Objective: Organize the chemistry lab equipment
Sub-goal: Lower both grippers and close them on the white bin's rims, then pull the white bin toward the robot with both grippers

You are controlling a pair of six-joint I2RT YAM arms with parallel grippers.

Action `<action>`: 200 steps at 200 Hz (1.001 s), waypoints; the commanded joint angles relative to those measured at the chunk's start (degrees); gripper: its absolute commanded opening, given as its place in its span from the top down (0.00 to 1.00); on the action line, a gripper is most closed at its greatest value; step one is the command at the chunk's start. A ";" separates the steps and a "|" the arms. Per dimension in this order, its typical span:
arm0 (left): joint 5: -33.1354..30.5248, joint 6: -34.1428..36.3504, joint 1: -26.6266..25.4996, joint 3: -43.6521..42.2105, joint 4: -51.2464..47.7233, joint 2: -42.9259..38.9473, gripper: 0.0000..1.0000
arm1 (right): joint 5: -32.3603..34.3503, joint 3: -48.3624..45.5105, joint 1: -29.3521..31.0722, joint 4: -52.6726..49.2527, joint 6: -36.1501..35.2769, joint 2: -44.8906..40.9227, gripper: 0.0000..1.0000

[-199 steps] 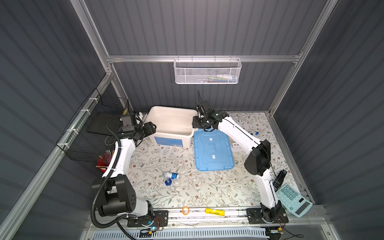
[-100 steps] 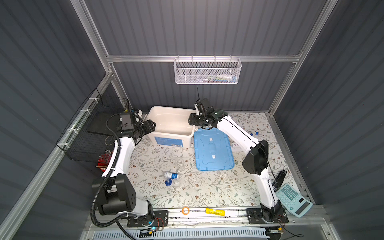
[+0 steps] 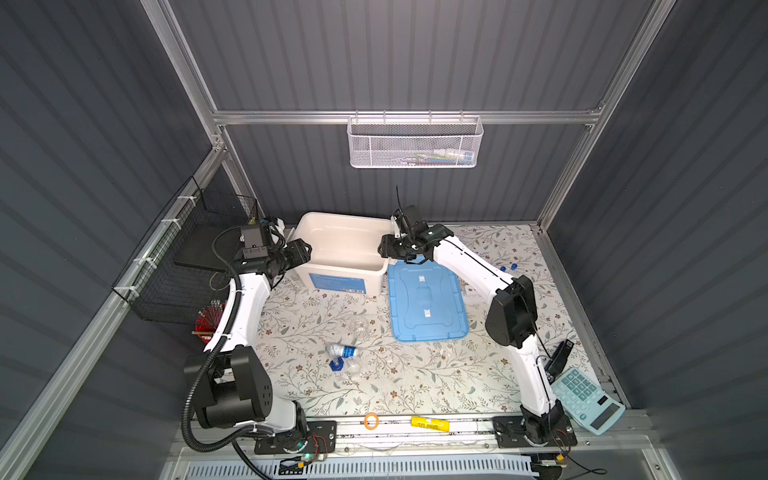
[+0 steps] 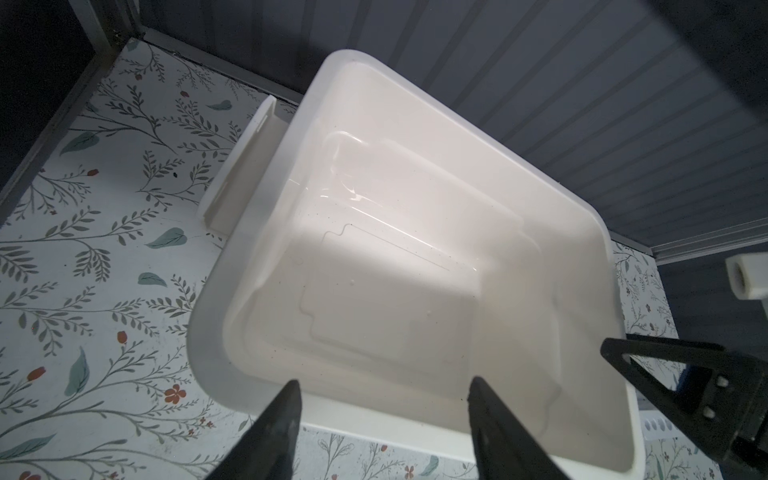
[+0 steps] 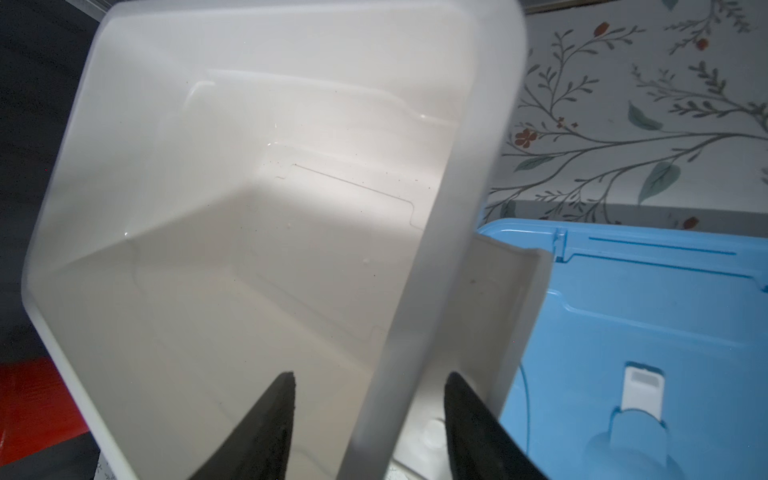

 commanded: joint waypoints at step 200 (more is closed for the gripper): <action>0.10 2.47 0.33 3.47 -1.87 -0.20 0.36 | 4.47 6.84 1.50 -8.75 -5.25 4.11 0.62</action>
